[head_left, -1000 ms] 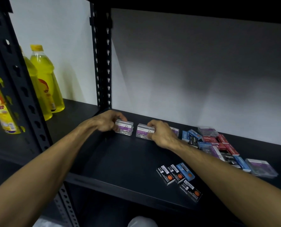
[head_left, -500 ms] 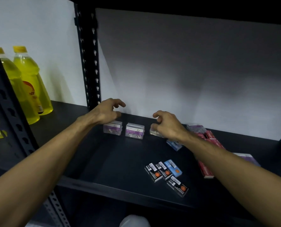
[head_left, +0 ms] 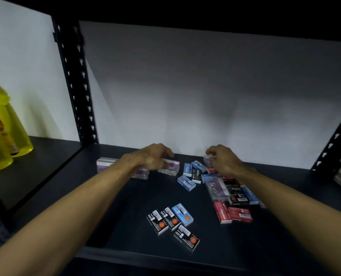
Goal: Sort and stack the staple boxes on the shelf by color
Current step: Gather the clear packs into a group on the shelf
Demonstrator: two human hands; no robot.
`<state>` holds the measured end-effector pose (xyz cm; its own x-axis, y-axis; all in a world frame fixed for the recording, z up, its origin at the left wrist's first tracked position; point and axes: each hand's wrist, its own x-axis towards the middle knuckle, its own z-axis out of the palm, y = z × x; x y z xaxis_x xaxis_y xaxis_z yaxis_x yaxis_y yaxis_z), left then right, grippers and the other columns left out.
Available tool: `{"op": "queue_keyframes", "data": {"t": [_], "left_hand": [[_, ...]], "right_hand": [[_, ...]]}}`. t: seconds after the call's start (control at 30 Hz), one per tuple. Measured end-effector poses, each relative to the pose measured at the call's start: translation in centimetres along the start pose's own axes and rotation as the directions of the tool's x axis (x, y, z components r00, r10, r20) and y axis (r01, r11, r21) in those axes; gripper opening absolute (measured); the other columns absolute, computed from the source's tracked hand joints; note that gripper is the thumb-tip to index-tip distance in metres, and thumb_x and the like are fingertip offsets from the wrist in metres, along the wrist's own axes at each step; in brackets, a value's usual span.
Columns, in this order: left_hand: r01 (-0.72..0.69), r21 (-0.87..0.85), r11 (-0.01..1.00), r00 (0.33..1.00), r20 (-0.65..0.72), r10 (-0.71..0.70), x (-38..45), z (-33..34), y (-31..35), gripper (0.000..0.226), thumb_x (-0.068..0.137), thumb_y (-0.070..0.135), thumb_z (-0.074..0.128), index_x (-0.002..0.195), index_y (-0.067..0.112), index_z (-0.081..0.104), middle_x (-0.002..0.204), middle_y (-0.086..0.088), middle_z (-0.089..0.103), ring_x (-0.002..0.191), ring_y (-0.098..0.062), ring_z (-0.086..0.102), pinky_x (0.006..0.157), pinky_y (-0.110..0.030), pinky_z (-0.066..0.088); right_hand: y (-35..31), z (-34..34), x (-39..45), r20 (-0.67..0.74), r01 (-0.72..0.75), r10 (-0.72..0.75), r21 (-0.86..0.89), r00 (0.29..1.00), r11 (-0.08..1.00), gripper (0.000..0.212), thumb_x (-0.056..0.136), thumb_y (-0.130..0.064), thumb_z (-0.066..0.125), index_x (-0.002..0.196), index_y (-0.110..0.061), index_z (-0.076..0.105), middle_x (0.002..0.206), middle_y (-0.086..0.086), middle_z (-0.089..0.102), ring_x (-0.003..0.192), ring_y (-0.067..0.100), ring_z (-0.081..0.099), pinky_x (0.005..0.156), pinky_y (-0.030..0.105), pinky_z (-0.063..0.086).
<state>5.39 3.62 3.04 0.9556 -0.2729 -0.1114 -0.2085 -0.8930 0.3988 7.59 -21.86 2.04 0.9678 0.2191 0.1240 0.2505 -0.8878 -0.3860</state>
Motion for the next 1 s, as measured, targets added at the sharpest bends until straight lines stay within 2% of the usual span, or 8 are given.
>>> {"op": "queue_keyframes", "data": {"t": [0.1, 0.23, 0.47, 0.57, 0.67, 0.83, 0.93, 1.0], "left_hand": [[0.026, 0.039, 0.999, 0.998, 0.060, -0.029, 0.9, 0.7, 0.5, 0.054, 0.091, 0.025, 0.064, 0.142, 0.026, 0.048, 0.140, 0.002, 0.054, 0.124, -0.018, 0.053, 0.104, -0.034, 0.041], [0.027, 0.088, 0.996, 0.991, 0.125, -0.038, 1.6, 1.2, 0.8, 0.056, 0.089, 0.025, 0.065, 0.141, 0.028, 0.047, 0.137, 0.003, 0.055, 0.120, -0.019, 0.054, 0.103, -0.038, 0.044], [0.036, 0.084, 0.996, 0.990, 0.131, -0.047, 2.5, 1.1, 1.0, 0.058, 0.086, 0.024, 0.072, 0.139, 0.017, 0.049, 0.133, 0.000, 0.057, 0.119, -0.020, 0.054, 0.103, -0.039, 0.044], [0.025, 0.033, 0.999, 0.993, 0.118, -0.029, 2.7, 1.2, 1.2, 0.050, 0.080, 0.023, 0.078, 0.126, 0.019, 0.058, 0.113, 0.003, 0.064, 0.103, -0.017, 0.060, 0.091, -0.032, 0.049], [0.014, -0.044, 0.999, 0.994, 0.107, -0.010, 2.7, 1.4, 1.5, 0.044, 0.072, 0.017, 0.084, 0.109, 0.020, 0.060, 0.085, 0.007, 0.063, 0.080, -0.013, 0.061, 0.075, -0.030, 0.050], [-0.003, -0.098, 0.995, 0.997, 0.076, 0.011, 2.8, 1.7, 1.3, 0.044, 0.070, 0.012, 0.083, 0.103, 0.026, 0.059, 0.096, 0.006, 0.063, 0.091, -0.015, 0.062, 0.073, -0.028, 0.048], [-0.006, -0.135, 0.991, 0.997, 0.071, 0.016, 2.8, 1.3, 1.1, 0.040, 0.076, 0.006, 0.078, 0.107, 0.025, 0.061, 0.097, 0.005, 0.063, 0.089, -0.014, 0.062, 0.071, -0.024, 0.046], [-0.004, -0.159, 0.987, 0.996, 0.084, 0.017, 2.5, 1.0, 1.0, 0.040, 0.078, 0.004, 0.077, 0.111, 0.022, 0.062, 0.098, 0.003, 0.065, 0.089, -0.014, 0.063, 0.072, -0.023, 0.047]], "right_hand": [[1.1, 0.5, 0.9, 0.050, 0.009, -0.007, -0.047, 0.999, 0.999, 0.040, 0.095, -0.015, 0.055, 0.134, -0.016, 0.055, 0.134, 0.009, 0.052, 0.120, 0.026, 0.051, 0.101, 0.041, 0.045], [2.6, 1.4, 2.0, 0.111, 0.019, -0.009, -0.095, 0.994, 0.995, 0.048, 0.092, -0.017, 0.057, 0.139, -0.021, 0.051, 0.138, 0.009, 0.052, 0.117, 0.026, 0.053, 0.099, 0.043, 0.047], [3.9, 1.3, 2.6, 0.109, 0.007, 0.015, -0.200, 0.994, 0.980, 0.052, 0.088, -0.027, 0.058, 0.140, -0.025, 0.050, 0.133, 0.010, 0.055, 0.117, 0.028, 0.048, 0.101, 0.046, 0.041], [4.0, 1.0, 2.4, 0.118, 0.031, -0.003, -0.241, 0.993, 0.970, 0.052, 0.089, -0.027, 0.059, 0.140, -0.019, 0.050, 0.133, 0.009, 0.053, 0.119, 0.026, 0.045, 0.101, 0.042, 0.036], [4.0, 0.8, 2.1, 0.141, 0.016, 0.016, -0.223, 0.990, 0.975, 0.057, 0.085, -0.030, 0.067, 0.137, -0.017, 0.049, 0.129, 0.009, 0.047, 0.114, 0.024, 0.048, 0.098, 0.041, 0.043], [4.1, -0.4, 1.1, 0.156, -0.005, 0.015, -0.067, 0.988, 0.998, 0.057, 0.078, -0.025, 0.078, 0.125, -0.021, 0.046, 0.120, 0.002, 0.042, 0.095, 0.019, 0.058, 0.077, 0.035, 0.054], [4.1, -1.0, 0.9, 0.147, 0.027, -0.016, -0.074, 0.989, 0.997, 0.050, 0.078, -0.021, 0.077, 0.117, -0.023, 0.045, 0.117, 0.003, 0.053, 0.097, 0.019, 0.059, 0.084, 0.038, 0.052], [4.1, -1.4, 0.8, 0.143, 0.019, -0.017, -0.019, 0.990, 1.000, 0.042, 0.081, -0.015, 0.074, 0.111, -0.023, 0.046, 0.115, 0.003, 0.059, 0.092, 0.019, 0.062, 0.073, 0.034, 0.053]]}}
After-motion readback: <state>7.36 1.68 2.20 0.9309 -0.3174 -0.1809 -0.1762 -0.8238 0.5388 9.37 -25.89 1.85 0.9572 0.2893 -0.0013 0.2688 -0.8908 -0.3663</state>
